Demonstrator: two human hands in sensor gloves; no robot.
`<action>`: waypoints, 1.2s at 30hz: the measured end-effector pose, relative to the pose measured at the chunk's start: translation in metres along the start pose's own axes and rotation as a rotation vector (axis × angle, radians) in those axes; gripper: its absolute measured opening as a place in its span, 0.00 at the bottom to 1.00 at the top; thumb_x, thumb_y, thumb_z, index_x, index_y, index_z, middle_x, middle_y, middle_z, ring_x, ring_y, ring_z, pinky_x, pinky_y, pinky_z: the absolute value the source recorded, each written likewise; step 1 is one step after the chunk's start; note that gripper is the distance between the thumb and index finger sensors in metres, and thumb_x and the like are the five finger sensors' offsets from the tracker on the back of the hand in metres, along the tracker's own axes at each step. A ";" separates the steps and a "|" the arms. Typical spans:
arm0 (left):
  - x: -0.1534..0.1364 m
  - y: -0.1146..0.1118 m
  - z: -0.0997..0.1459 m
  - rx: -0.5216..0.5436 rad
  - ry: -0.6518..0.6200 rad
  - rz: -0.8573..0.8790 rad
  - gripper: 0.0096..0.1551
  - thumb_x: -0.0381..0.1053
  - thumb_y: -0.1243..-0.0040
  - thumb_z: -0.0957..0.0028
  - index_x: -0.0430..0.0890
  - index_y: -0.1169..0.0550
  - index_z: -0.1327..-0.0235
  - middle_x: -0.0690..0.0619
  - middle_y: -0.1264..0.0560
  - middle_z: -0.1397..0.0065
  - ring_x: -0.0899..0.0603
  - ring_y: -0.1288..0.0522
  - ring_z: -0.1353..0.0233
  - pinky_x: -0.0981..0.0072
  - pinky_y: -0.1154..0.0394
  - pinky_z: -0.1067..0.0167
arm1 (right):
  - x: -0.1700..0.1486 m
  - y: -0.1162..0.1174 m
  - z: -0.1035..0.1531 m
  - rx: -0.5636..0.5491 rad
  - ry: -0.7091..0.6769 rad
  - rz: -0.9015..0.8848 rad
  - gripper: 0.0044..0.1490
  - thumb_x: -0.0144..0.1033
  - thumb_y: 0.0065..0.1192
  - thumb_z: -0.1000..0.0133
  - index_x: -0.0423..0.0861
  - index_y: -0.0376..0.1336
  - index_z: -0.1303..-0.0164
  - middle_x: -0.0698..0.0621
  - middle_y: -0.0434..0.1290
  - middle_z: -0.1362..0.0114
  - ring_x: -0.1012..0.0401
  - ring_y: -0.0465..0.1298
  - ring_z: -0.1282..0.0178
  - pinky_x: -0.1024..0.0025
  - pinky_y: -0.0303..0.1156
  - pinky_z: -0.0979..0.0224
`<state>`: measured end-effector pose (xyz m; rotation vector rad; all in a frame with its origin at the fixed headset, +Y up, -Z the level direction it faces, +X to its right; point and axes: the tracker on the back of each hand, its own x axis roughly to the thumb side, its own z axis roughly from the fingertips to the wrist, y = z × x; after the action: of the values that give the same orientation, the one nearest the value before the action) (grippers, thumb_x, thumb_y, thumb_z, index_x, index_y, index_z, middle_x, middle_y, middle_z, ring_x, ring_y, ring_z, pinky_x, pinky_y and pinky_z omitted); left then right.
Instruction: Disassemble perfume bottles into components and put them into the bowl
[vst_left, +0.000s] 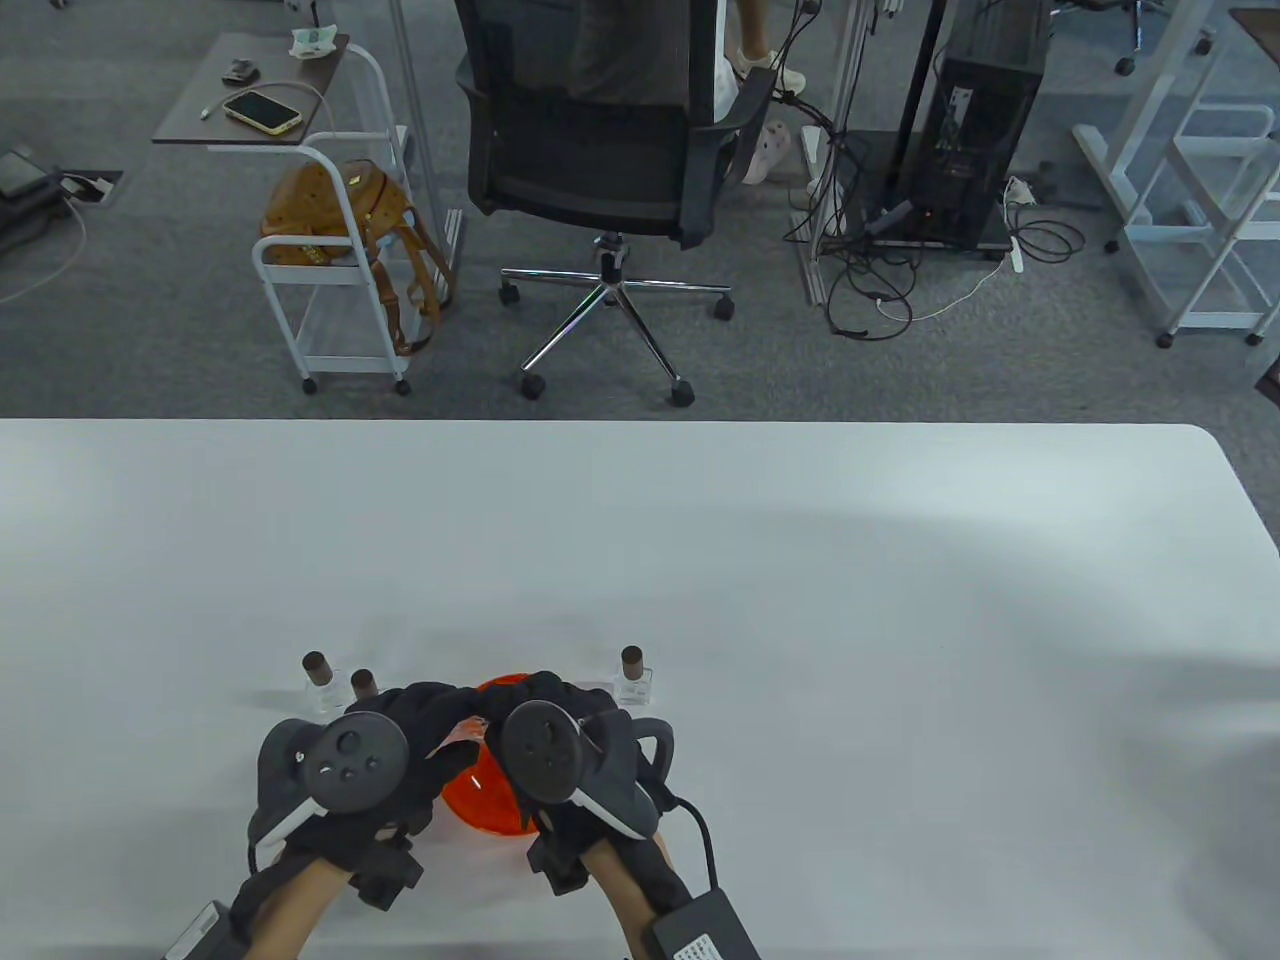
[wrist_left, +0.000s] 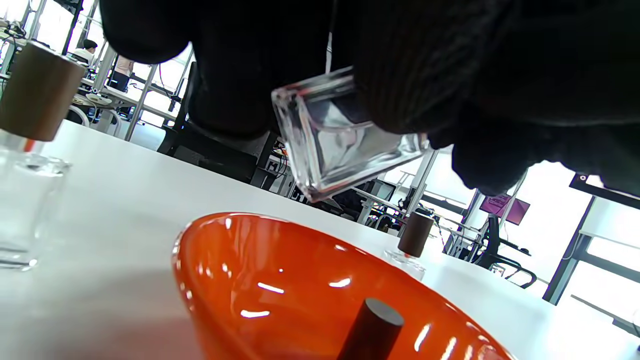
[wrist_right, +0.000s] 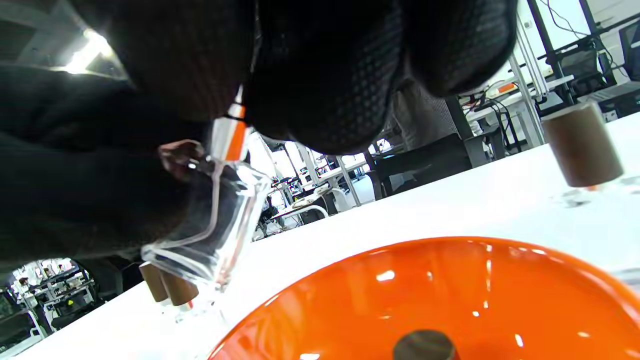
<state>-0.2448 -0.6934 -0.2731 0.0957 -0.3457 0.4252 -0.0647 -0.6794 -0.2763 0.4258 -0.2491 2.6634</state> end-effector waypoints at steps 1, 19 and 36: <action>0.000 0.000 0.000 0.000 0.002 0.002 0.30 0.53 0.30 0.54 0.52 0.18 0.36 0.44 0.17 0.33 0.37 0.16 0.38 0.37 0.30 0.34 | 0.001 0.000 0.001 -0.016 0.000 0.011 0.27 0.48 0.69 0.56 0.59 0.71 0.45 0.57 0.81 0.41 0.66 0.86 0.54 0.51 0.77 0.36; 0.003 0.004 0.002 0.030 -0.031 0.041 0.31 0.51 0.26 0.57 0.49 0.19 0.37 0.46 0.13 0.36 0.41 0.11 0.44 0.41 0.22 0.39 | 0.000 -0.003 0.002 -0.043 -0.005 -0.036 0.30 0.47 0.71 0.58 0.57 0.69 0.44 0.56 0.80 0.41 0.67 0.86 0.55 0.51 0.77 0.36; 0.004 0.003 0.000 0.044 -0.035 0.034 0.30 0.52 0.28 0.56 0.49 0.18 0.38 0.45 0.13 0.37 0.41 0.11 0.45 0.41 0.23 0.40 | -0.003 -0.004 0.002 -0.037 -0.031 -0.020 0.30 0.46 0.71 0.57 0.58 0.68 0.42 0.56 0.79 0.39 0.67 0.85 0.54 0.52 0.77 0.35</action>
<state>-0.2431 -0.6891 -0.2715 0.1403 -0.3732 0.4649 -0.0594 -0.6778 -0.2749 0.4564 -0.3017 2.6299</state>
